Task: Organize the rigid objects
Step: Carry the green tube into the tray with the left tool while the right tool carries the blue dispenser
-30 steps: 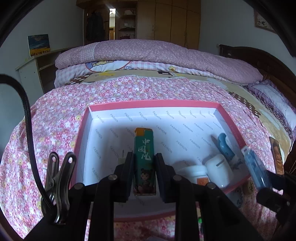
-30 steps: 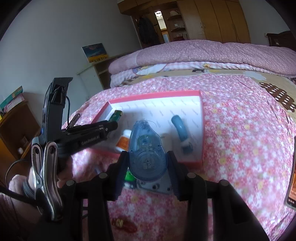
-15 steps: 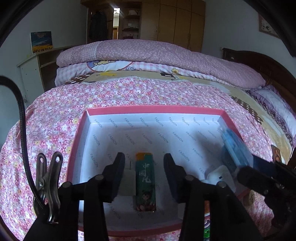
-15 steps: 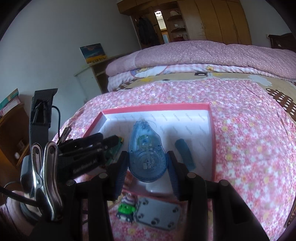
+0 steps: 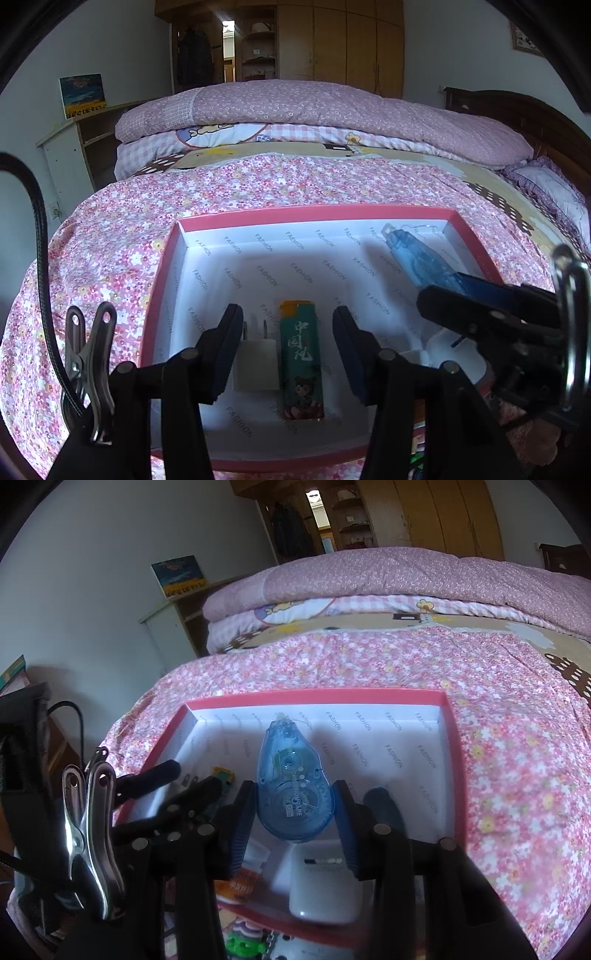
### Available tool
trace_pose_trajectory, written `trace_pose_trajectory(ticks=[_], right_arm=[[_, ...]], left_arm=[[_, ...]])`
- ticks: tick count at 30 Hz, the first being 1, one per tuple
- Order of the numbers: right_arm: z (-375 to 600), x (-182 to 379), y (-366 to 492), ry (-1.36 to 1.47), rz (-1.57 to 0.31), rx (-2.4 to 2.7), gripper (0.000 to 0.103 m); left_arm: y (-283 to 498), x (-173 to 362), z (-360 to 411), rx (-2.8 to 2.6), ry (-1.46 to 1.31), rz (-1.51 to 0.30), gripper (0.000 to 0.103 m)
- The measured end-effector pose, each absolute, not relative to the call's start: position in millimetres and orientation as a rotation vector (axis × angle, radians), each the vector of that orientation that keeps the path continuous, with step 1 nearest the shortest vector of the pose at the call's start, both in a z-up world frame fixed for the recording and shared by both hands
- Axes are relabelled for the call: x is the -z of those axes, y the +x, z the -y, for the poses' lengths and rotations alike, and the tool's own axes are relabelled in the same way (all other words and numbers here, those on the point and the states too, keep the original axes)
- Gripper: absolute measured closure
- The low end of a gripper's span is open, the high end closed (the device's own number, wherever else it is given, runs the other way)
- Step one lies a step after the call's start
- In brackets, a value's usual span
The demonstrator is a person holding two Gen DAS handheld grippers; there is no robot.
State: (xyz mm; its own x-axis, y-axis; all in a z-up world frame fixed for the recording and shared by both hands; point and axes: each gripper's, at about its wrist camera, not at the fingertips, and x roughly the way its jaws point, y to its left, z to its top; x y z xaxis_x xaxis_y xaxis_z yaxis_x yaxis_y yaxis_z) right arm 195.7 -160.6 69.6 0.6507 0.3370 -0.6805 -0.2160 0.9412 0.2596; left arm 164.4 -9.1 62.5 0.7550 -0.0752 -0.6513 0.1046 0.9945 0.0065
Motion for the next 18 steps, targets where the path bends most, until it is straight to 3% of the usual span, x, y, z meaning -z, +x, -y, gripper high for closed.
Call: trace_pose_trajectory(ticks=[18], right_arm=[[158,-73,196,0.15,-0.821,-0.311,0.057]], left_arm=[[160,-65,5,0.091,0.027,-0.718,0.05]])
